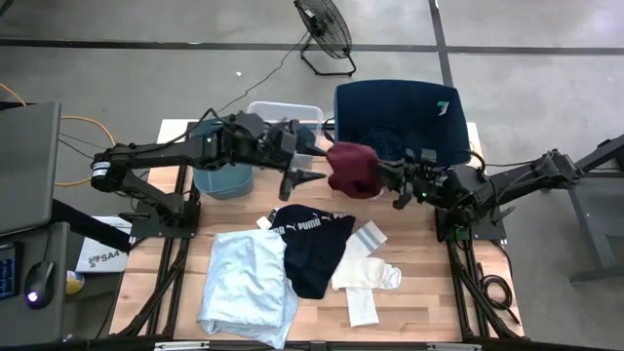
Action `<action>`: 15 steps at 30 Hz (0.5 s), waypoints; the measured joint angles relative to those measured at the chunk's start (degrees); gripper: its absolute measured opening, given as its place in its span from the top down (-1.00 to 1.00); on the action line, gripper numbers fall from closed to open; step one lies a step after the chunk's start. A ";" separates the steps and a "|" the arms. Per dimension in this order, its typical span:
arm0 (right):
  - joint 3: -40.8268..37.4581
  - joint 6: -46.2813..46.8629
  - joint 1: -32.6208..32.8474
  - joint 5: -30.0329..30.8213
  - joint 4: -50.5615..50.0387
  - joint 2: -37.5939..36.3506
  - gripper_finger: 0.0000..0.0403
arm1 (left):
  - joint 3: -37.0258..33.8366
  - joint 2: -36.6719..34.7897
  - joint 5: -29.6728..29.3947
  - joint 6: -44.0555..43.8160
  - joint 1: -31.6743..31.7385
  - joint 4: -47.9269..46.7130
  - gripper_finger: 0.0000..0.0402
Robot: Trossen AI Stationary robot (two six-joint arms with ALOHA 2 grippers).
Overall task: Pick & Place Cloths
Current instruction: Put the red boxer shorts into the transparent bin
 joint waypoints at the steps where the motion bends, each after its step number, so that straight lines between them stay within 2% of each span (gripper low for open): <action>1: 0.00 -0.26 -0.43 0.45 1.45 0.53 0.98 | -0.01 0.35 -1.75 0.70 -0.39 0.45 -0.32; 5: 0.00 1.10 -2.47 0.65 5.99 2.71 0.98 | 0.01 1.67 -7.47 4.92 -2.35 4.13 -0.58; 8: 0.00 3.36 -3.56 -0.01 6.90 4.23 0.98 | 0.17 3.25 -12.42 8.51 -4.39 7.56 -0.69; 12: 0.00 5.64 -4.76 -2.97 9.03 5.76 0.98 | 0.10 5.21 -14.95 14.02 -5.94 8.79 -0.73; 15: 0.00 5.79 -5.20 -4.50 12.18 6.52 0.98 | 0.10 7.10 -14.83 14.50 -6.59 8.84 -0.73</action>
